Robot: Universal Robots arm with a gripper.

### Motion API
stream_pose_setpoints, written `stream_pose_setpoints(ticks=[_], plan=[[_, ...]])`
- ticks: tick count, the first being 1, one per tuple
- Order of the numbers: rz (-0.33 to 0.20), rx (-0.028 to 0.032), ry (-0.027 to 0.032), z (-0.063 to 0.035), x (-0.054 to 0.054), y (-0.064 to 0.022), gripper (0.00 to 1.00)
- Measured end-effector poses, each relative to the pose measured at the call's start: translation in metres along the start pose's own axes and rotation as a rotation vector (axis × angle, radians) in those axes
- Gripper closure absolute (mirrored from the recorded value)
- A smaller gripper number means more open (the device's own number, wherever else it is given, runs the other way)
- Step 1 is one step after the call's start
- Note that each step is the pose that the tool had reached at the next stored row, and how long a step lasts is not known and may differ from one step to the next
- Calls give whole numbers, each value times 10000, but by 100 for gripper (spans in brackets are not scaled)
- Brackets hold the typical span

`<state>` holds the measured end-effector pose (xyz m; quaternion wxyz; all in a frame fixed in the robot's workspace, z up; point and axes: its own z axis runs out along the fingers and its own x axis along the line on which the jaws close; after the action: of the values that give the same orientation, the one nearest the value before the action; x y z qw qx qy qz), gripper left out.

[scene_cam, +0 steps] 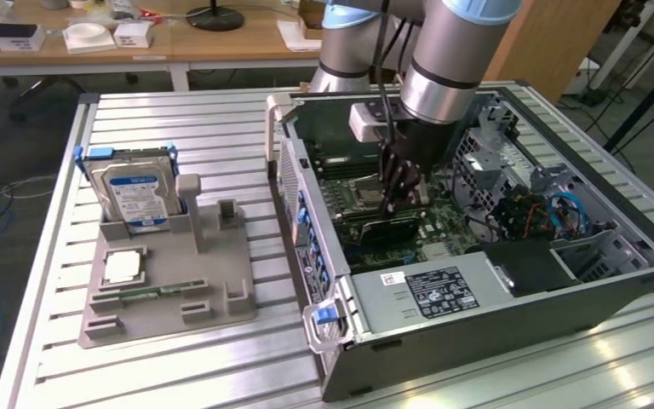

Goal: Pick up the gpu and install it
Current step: 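Press down on the gpu until it lock into place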

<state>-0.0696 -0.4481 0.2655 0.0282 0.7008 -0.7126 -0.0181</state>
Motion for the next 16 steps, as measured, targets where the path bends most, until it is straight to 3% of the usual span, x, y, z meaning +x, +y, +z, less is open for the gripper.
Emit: stream_pose_setpoints(ticks=[12, 16], plan=[[-1, 0, 1, 27, 0, -4, 89], [0, 1, 1, -128, 2, 7, 89]])
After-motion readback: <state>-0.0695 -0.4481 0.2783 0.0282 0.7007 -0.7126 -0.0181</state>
